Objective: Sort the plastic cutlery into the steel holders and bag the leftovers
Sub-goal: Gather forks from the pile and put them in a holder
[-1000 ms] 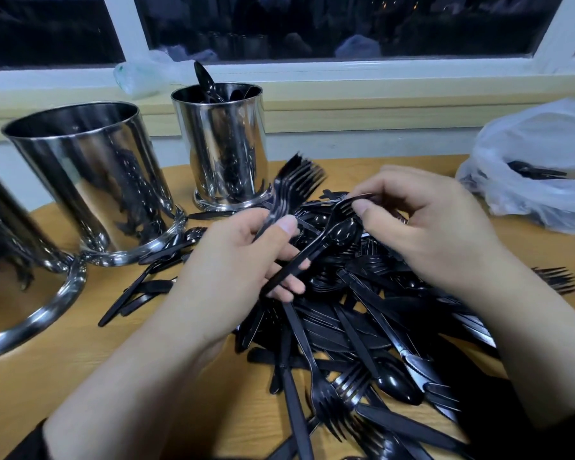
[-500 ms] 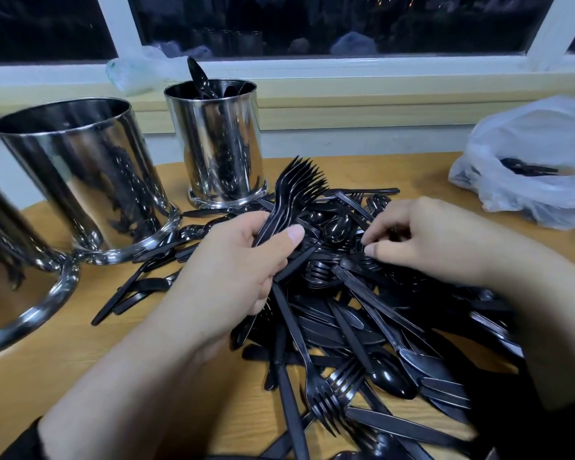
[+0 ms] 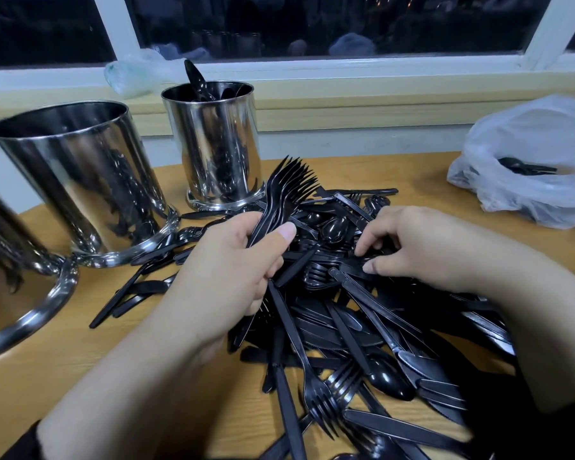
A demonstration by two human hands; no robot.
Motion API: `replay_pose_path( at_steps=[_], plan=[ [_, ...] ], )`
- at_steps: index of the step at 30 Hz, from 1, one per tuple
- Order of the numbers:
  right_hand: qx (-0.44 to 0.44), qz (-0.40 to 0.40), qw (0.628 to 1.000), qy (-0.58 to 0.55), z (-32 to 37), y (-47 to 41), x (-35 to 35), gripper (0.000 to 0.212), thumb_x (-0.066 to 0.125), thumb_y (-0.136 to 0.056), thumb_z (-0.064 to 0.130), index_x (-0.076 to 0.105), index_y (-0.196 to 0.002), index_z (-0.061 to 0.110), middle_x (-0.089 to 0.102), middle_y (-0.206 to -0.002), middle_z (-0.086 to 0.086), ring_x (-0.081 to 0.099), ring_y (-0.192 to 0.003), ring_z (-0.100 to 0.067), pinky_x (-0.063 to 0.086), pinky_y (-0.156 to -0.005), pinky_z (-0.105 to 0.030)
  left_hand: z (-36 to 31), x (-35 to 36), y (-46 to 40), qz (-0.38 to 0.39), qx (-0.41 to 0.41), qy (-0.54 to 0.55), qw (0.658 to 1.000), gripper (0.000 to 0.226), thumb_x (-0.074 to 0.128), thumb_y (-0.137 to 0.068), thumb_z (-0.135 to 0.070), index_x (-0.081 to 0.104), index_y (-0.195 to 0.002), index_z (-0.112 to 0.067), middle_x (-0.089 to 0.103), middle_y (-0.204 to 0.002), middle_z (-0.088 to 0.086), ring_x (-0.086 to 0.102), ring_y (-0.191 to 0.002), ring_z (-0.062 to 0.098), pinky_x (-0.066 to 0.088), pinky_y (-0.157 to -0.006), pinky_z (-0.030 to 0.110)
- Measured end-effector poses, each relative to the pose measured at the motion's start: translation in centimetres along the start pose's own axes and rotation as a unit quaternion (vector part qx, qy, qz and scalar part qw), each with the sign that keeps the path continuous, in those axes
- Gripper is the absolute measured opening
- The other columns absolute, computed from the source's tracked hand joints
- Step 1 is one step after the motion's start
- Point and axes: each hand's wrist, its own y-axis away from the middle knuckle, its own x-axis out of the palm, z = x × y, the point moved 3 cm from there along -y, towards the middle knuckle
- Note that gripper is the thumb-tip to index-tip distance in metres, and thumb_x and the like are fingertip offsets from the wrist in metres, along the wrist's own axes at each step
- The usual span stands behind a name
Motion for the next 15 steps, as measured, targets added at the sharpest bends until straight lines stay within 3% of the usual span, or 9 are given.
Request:
replay_pose_path(
  at_steps=[2, 8, 15],
  plan=[
    [0.002, -0.006, 1.0, -0.001, -0.11, -0.05, 0.01, 0.013, 0.078, -0.084, 0.04, 0.071, -0.095, 0.04, 0.057, -0.097, 0.017, 0.055, -0.088, -0.001, 0.049, -0.086, -0.031, -0.06, 0.04, 0.01, 0.001, -0.001, -0.005, 1.0, 0.026, 0.063, -0.099, -0.034, 0.055, -0.083, -0.015, 0.044, -0.067, 0.001, 0.022, -0.046, 0.011, 0.019, -0.042, 0.02],
    [0.011, -0.004, 1.0, -0.002, -0.28, -0.12, -0.02, 0.013, 0.075, -0.087, 0.043, 0.07, -0.099, 0.042, 0.059, -0.098, 0.017, 0.058, -0.089, -0.004, 0.051, -0.087, -0.032, -0.1, 0.13, -0.01, 0.002, 0.0, -0.01, 1.0, 0.026, 0.064, -0.099, -0.034, 0.055, -0.08, -0.018, 0.044, -0.067, 0.001, 0.023, -0.045, 0.01, 0.019, -0.042, 0.02],
    [0.021, 0.007, 1.0, 0.004, 0.09, -0.04, 0.18, 0.007, 0.075, -0.087, 0.04, 0.068, -0.087, 0.038, 0.059, -0.098, 0.016, 0.058, -0.088, -0.003, 0.051, -0.084, -0.03, -0.01, 0.04, -0.11, -0.004, 0.002, -0.018, 1.0, 0.033, 0.064, -0.099, -0.034, 0.05, -0.088, -0.006, 0.045, -0.067, 0.002, 0.023, -0.046, 0.012, 0.019, -0.043, 0.021]
  ],
)
